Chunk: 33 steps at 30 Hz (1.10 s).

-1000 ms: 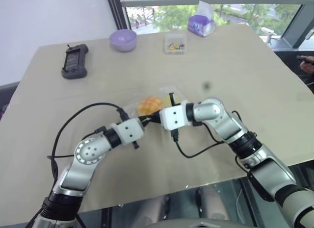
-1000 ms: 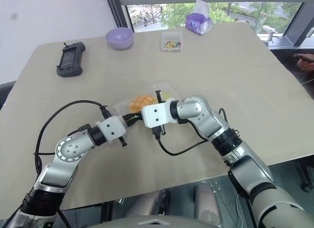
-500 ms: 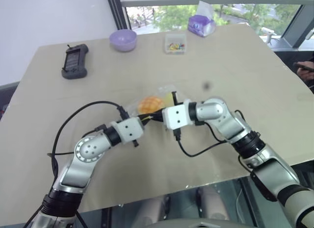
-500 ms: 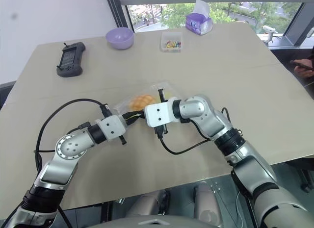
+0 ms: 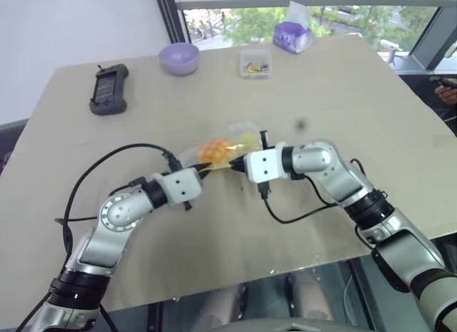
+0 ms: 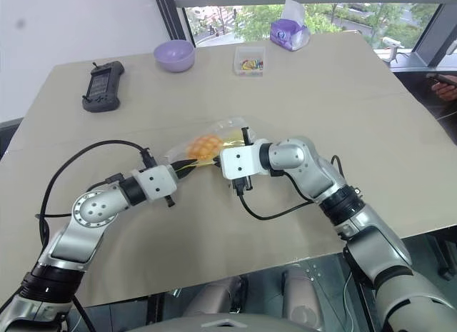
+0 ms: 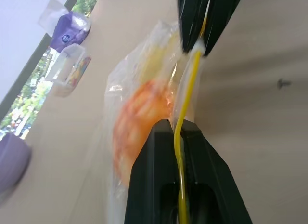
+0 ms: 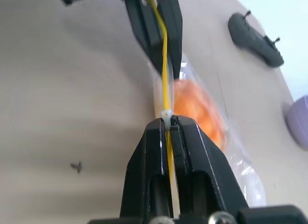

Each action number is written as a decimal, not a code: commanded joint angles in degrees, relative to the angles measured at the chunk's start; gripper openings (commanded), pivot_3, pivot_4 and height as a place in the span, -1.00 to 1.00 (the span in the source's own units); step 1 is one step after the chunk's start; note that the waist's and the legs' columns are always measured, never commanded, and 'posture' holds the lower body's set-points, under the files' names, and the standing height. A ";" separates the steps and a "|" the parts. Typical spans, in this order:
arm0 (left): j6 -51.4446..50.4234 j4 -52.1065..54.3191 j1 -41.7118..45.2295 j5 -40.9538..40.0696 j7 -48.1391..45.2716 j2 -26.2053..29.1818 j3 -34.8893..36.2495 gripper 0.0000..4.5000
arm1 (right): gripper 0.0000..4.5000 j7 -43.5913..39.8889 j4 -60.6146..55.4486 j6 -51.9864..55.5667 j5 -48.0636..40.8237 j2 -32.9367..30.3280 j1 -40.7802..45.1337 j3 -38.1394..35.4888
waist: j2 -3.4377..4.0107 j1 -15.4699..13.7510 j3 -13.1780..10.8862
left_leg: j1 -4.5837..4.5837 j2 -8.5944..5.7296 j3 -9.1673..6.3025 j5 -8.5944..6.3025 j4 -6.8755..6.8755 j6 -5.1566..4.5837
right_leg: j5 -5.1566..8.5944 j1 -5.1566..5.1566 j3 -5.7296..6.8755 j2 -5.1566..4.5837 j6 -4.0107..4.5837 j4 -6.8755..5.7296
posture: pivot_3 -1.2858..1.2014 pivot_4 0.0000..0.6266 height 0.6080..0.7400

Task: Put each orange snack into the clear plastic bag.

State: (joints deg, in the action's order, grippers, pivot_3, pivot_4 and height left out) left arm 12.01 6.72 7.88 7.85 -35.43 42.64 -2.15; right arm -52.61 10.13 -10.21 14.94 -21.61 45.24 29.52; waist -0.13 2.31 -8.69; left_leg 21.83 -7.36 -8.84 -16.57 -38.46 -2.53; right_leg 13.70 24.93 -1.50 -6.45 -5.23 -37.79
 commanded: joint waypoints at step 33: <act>-6.45 0.39 0.89 -0.15 3.82 -0.17 3.38 -0.70 | -0.55 4.59 1.17 11.39 4.59 -5.70 -0.22 -2.38 | 0.00 -0.02 0.00 | 0.02 0.00 0.01 0.00 0.00 0.00 | 0.00 0.02 -0.01 -0.01 0.00 0.00 | 0.03 -0.52 0.94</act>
State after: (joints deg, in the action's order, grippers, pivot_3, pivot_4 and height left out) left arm 5.34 4.64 8.67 9.80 -31.39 42.60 -1.18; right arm -47.93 12.01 1.22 19.70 -26.93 45.18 29.14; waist -0.13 2.28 -8.69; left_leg 21.86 -7.37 -8.83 -16.57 -38.47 -2.53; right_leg 13.70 24.95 -1.51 -6.46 -5.23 -37.79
